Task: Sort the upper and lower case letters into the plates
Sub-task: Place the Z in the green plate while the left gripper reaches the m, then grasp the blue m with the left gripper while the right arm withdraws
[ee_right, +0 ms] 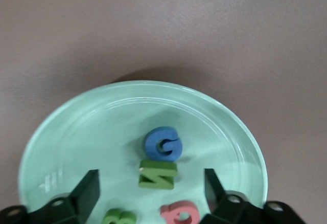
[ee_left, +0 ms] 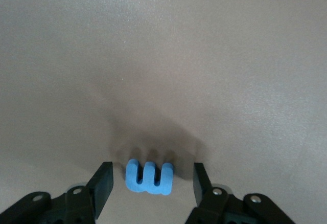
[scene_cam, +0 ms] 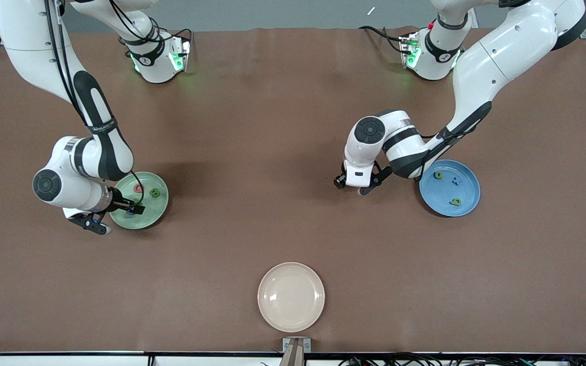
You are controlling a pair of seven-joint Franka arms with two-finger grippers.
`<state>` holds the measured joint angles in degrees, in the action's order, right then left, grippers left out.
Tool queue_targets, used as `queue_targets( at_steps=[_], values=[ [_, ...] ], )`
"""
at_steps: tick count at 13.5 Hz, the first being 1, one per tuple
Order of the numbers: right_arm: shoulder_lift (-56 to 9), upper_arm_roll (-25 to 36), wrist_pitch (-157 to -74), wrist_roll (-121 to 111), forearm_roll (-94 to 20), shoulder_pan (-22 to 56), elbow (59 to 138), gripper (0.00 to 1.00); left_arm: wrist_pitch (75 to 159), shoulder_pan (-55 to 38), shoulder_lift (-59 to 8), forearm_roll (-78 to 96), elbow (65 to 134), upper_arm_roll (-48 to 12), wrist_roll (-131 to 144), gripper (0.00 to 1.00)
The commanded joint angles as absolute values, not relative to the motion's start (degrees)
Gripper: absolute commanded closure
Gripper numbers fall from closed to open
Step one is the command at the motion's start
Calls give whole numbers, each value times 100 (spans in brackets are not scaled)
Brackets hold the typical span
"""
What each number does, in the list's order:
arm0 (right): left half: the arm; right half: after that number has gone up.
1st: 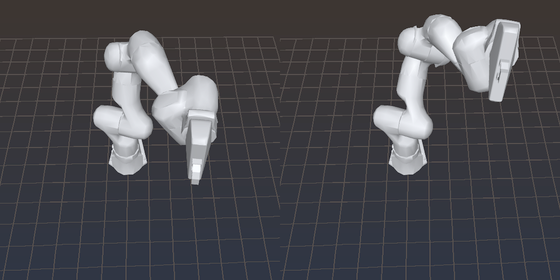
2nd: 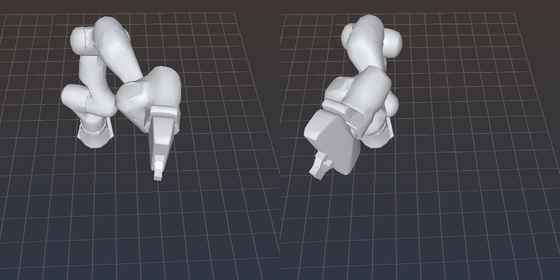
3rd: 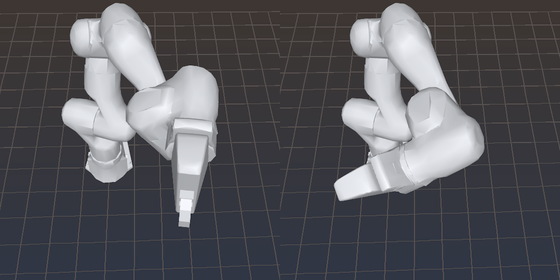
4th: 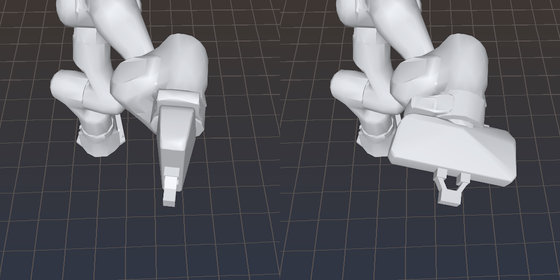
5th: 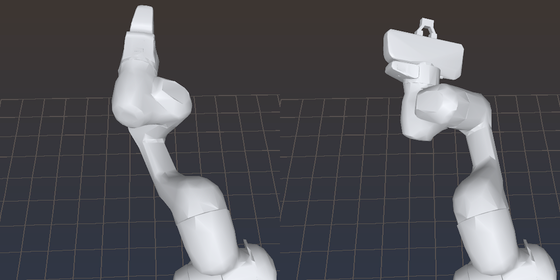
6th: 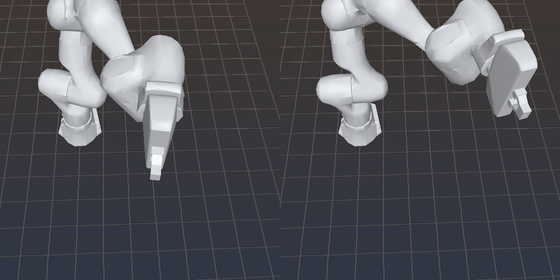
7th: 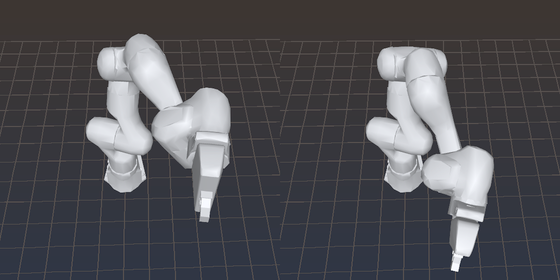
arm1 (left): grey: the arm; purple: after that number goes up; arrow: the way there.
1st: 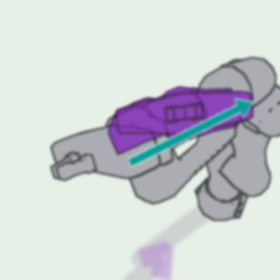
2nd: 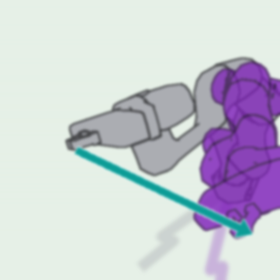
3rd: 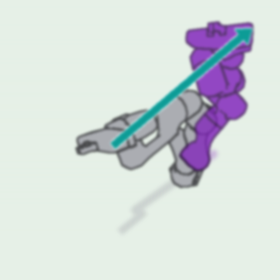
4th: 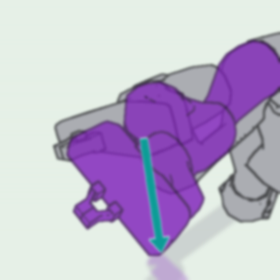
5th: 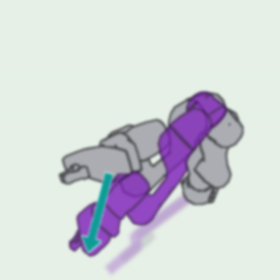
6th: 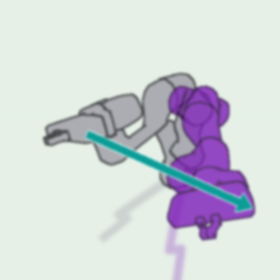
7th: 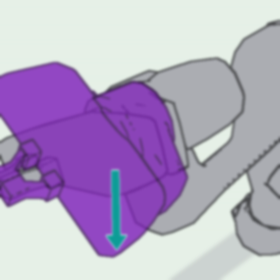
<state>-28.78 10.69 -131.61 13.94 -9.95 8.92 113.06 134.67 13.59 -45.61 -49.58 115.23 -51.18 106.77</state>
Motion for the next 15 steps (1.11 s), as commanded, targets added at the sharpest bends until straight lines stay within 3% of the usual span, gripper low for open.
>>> queue_targets(
  at_steps=[1, 3, 6, 8, 12, 15],
  values=[
    [-2532, 1046, -12291, 1336, -949, 896, 10944, 0, 13562, 1354, -4623, -5019, 11549, -5098, 10758, 35],
    [-2409, 1046, -11805, 1336, -932, 914, 10715, 0, 13562, 1354, -4632, -5019, 11549, -5098, 10758, 38],
    [-2277, 1037, -11760, 1327, -582, 923, 10679, 0, 13562, 1345, -4641, -5019, 11549, -5098, 10758, 42],
    [-2110, 1028, -11559, 1074, -353, 923, 10557, 0, 13562, 1345, -4649, -5019, 11549, -5098, 10758, 50],
    [-1794, 1081, -10277, 449, -151, 853, 9950, 0, 13562, 1354, -4623, -5036, 11540, -5098, 10600, 70],
    [-1250, 1081, -9678, 422, 79, 844, 9897, 0, 13553, 1441, -4544, -5036, 11487, -5159, 10198, 73]
  ],
)
